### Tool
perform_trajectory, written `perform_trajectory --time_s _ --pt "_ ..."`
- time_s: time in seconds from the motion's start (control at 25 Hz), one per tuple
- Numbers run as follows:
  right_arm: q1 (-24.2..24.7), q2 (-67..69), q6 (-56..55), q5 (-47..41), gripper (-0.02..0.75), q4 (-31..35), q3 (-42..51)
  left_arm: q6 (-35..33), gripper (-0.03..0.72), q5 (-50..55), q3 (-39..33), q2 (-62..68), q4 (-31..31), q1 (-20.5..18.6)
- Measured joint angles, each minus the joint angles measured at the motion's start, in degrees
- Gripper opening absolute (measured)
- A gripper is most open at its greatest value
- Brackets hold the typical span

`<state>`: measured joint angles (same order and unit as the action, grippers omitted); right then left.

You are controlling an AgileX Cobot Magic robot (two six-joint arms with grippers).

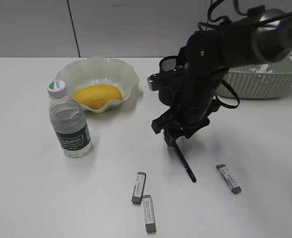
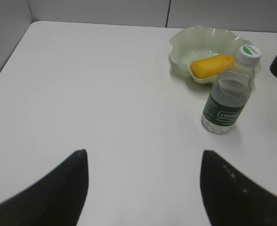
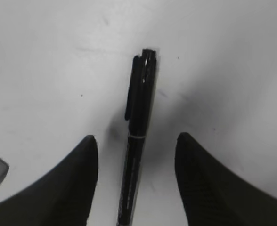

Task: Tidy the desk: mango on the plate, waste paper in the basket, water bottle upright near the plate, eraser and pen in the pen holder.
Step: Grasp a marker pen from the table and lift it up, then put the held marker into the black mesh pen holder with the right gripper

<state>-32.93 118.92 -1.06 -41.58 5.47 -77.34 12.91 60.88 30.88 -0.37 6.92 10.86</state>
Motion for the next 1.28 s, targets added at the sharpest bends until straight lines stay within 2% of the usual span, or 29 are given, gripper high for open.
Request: perform_trajectory --time_s 0.12,0.24,0.4,0.52,0.64,0.8,0.88,0.96,1.08,1.28 --pt "0.0 3.5 -0.2 -0.5 0.407 -0.1 -2.4 0.0 0.552 0.0 0.0 0.0 0.0 0.0" --pt "0.0 5.5 -0.4 -1.2 0.328 -0.1 -3.7 0.0 0.552 0.0 0.0 0.0 0.0 0.0" --pt "0.0 5.6 -0.5 -1.9 0.082 -0.1 -3.9 0.0 0.552 0.0 0.0 0.0 0.0 0.0" --pt "0.0 3.1 -0.6 1.1 0.078 0.0 -2.0 0.0 0.552 0.0 0.0 0.0 0.0 0.0" --pt "0.0 -6.4 -0.8 14.8 0.078 0.7 5.5 0.0 0.552 0.0 0.0 0.0 0.0 0.0" --pt "0.7 -20.7 -0.1 51.4 0.078 -1.0 21.5 0.0 0.550 0.0 0.0 0.0 0.0 0.0" --pt "2.2 -21.5 2.2 71.9 0.078 -1.4 26.1 0.0 0.550 0.0 0.0 0.0 0.0 0.0" --pt "4.0 -18.4 3.5 85.2 0.078 -1.2 26.8 0.0 0.550 0.0 0.0 0.0 0.0 0.0" --pt "5.7 -11.7 4.0 93.0 0.078 -0.4 23.3 0.0 0.550 0.0 0.0 0.0 0.0 0.0" --pt "5.9 -1.7 4.3 94.6 0.078 -0.3 16.5 0.0 0.549 0.0 0.0 0.0 -0.3 0.0"
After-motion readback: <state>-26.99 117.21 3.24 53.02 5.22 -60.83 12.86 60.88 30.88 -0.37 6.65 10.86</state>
